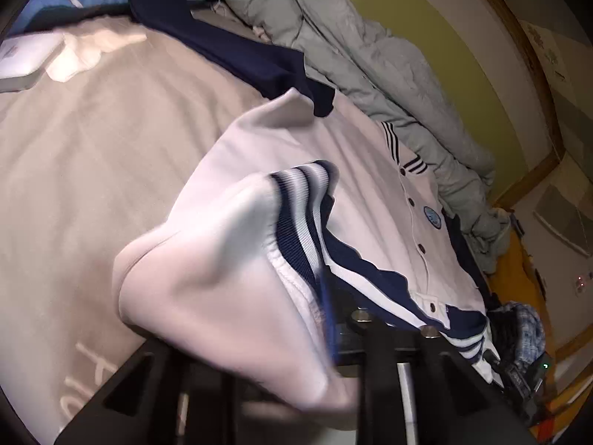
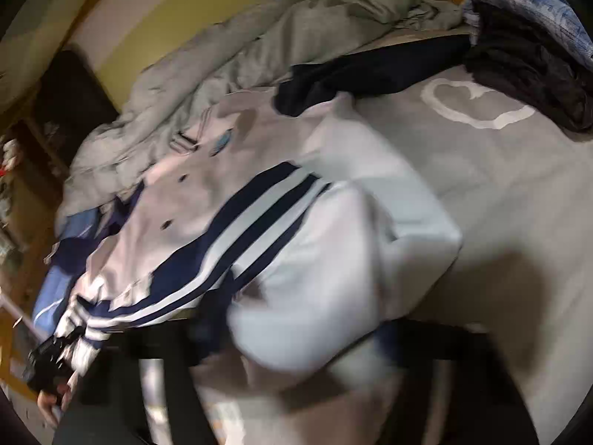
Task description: Fold large clothes
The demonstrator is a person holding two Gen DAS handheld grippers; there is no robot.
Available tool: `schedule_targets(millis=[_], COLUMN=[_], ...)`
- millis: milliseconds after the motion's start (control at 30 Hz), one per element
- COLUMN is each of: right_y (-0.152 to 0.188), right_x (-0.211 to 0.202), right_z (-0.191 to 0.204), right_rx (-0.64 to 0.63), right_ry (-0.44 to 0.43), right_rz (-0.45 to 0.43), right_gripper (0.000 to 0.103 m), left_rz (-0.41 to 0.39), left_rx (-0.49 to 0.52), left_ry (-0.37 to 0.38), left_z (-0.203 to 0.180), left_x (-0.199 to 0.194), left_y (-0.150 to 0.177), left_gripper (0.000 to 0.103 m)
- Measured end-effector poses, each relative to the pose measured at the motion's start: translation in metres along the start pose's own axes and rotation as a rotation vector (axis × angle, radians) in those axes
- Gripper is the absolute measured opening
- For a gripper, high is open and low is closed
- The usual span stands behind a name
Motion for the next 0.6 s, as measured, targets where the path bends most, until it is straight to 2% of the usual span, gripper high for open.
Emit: schedule_targets(millis=[33, 133, 233, 400, 500, 600], right_y=[-0.001, 0.010, 0.038, 0.091, 0.099, 0.098], right_x=[0.001, -0.022, -0.060, -0.098, -0.089, -0.079], right_z=[-0.001, 0.003, 0.008, -0.010, -0.010, -0.006], right_rx=[0.004, -0.040, -0.120, -0.133, -0.185, -0.213], right_ry=[0.026, 0.033, 0.093, 0.073, 0.151, 0.281], right_rz=[-0.005, -0.064, -0.134, -0.111, -0.124, -0.171], right_gripper=[0.012, 0.009, 0.006, 0.006, 0.009, 0.021], left_rz=[-0.012, -0.095, -0.146, -0.121, -0.118, -0.134], left_rx=[0.005, 0.093, 0.168, 0.229, 0.296, 0.338], left_ry=[0.006, -0.057, -0.086, -0.085, -0.174, -0.214], left_z=[-0.001, -0.014, -0.022, -0.006, -0.004, -0.009], left_x=[-0.004, -0.034, -0.066, -0.095, -0.082, -0.075], left_y=[0.003, 0.020, 0.047, 0.097, 0.110, 0.111], left_gripper=[0.013, 0.009, 0.009, 0.009, 0.010, 0.016])
Point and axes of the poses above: each gripper's, at about its wrist camera, not at the fingertips, and x roughly the way its jaws point, z to its left, y to its underside, the point moved 5 cm from there along x, roughly the way its jaws point, and after that the axes turned 15 degrees about z, right-handed, at the moved point
